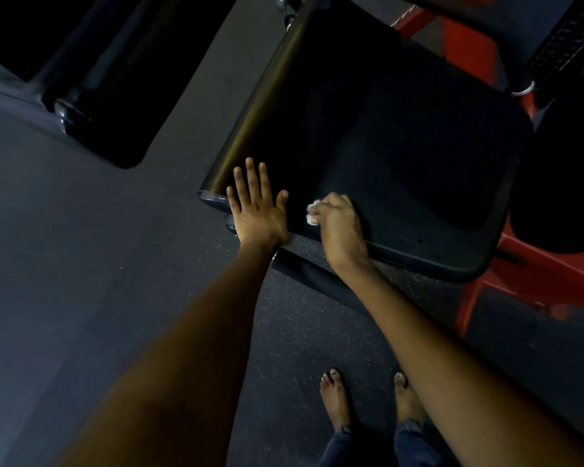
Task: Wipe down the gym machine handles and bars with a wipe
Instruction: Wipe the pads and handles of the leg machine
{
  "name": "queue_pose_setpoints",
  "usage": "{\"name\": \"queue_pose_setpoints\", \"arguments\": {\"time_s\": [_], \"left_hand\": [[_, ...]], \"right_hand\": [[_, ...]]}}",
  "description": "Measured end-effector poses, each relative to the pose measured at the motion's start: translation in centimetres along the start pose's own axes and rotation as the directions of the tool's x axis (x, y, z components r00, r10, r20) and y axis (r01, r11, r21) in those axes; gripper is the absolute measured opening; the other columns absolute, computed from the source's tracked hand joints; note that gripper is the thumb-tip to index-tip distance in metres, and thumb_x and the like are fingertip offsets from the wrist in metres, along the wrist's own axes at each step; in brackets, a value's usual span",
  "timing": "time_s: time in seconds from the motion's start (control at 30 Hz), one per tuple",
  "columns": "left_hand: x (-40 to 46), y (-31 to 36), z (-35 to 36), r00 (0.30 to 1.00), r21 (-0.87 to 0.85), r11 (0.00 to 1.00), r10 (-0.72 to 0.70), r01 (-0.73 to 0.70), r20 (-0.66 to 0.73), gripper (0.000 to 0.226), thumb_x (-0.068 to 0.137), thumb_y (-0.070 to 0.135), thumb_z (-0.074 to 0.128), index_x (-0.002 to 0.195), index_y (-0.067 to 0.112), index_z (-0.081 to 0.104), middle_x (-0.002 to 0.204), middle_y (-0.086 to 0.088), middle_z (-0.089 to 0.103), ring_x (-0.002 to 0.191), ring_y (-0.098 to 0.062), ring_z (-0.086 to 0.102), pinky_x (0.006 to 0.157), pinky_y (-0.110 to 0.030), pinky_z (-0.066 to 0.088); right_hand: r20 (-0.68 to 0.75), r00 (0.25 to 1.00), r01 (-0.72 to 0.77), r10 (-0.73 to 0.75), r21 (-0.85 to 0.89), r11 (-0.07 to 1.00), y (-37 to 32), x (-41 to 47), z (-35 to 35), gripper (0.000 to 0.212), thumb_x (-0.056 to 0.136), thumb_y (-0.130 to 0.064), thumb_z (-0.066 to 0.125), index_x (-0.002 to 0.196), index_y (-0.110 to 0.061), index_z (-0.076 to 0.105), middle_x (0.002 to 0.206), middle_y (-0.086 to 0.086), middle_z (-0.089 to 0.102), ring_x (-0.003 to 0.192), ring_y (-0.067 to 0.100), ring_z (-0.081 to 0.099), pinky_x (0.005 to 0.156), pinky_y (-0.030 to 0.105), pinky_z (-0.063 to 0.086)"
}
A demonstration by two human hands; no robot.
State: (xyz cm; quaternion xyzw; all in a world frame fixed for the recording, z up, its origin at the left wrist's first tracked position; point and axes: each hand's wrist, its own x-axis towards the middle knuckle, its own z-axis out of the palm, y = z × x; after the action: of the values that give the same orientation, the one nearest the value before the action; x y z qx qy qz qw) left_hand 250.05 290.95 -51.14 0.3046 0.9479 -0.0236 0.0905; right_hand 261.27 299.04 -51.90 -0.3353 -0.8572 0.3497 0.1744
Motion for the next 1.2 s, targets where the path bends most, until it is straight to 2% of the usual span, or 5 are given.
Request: {"name": "queue_pose_setpoints", "arguments": {"time_s": [0.33,0.6,0.8,1.0,1.2], "left_hand": [[-0.9,5.3,-0.5,0.980,-0.100,0.975,0.197,-0.199,-0.037,0.058,0.106,0.030,0.023,0.154,0.010,-0.002,0.162,-0.007,-0.009,0.149,-0.023,-0.011,0.119,-0.038,-0.008],[-2.3,8.0,2.6,0.972,-0.056,0.970,0.236,-0.235,0.000,0.061,0.105,0.042,0.013,0.154,0.013,-0.008,0.161,-0.005,-0.017,0.148,-0.022,-0.018,0.118,-0.040,-0.012],[-2.4,8.2,3.1,0.976,0.076,0.973,0.217,-0.216,-0.003,0.064,0.102,0.046,0.004,0.151,0.011,-0.017,0.159,-0.009,-0.024,0.146,-0.026,-0.021,0.119,-0.044,-0.009],[-2.3,8.3,3.0,0.976,0.074,0.973,0.217,-0.217,0.011,0.063,0.098,0.046,-0.002,0.146,0.013,-0.024,0.156,-0.007,-0.029,0.146,-0.025,-0.022,0.117,-0.043,-0.012],[-2.2,8.2,3.3,0.978,0.099,0.973,0.210,-0.209,0.001,0.064,0.097,0.046,-0.004,0.148,0.012,-0.023,0.152,-0.008,-0.034,0.145,-0.026,-0.025,0.116,-0.043,-0.013]], "right_hand": [[-0.289,0.748,-0.505,0.598,0.336,0.795,9.3,-5.6,-6.7,0.039,0.088,0.007,0.050,0.074,-0.026,0.064,0.059,-0.024,0.063,0.064,-0.015,0.057,0.075,0.011,0.041],[-0.085,0.988,-0.130,0.126,-0.048,0.990,8.0,-3.9,-4.6,0.022,0.091,-0.023,0.047,0.087,-0.017,0.069,0.093,0.006,0.057,0.086,0.019,0.052,0.077,0.035,0.045],[-0.418,0.640,-0.660,0.645,0.132,0.740,14.0,-8.7,-8.1,0.015,0.089,-0.004,0.058,0.095,-0.002,0.071,0.102,0.020,0.066,0.092,0.032,0.064,0.075,0.020,0.042],[-0.164,0.948,-0.291,0.273,-0.093,0.952,10.4,-9.0,-5.8,0.019,0.088,-0.003,0.059,0.104,-0.006,0.069,0.099,0.012,0.060,0.084,0.024,0.061,0.077,0.030,0.051],[-0.405,0.587,-0.710,0.701,0.158,0.687,11.5,-7.6,-6.1,0.019,0.092,-0.009,0.054,0.106,-0.002,0.064,0.103,0.011,0.064,0.089,0.022,0.065,0.073,0.020,0.044]]}}
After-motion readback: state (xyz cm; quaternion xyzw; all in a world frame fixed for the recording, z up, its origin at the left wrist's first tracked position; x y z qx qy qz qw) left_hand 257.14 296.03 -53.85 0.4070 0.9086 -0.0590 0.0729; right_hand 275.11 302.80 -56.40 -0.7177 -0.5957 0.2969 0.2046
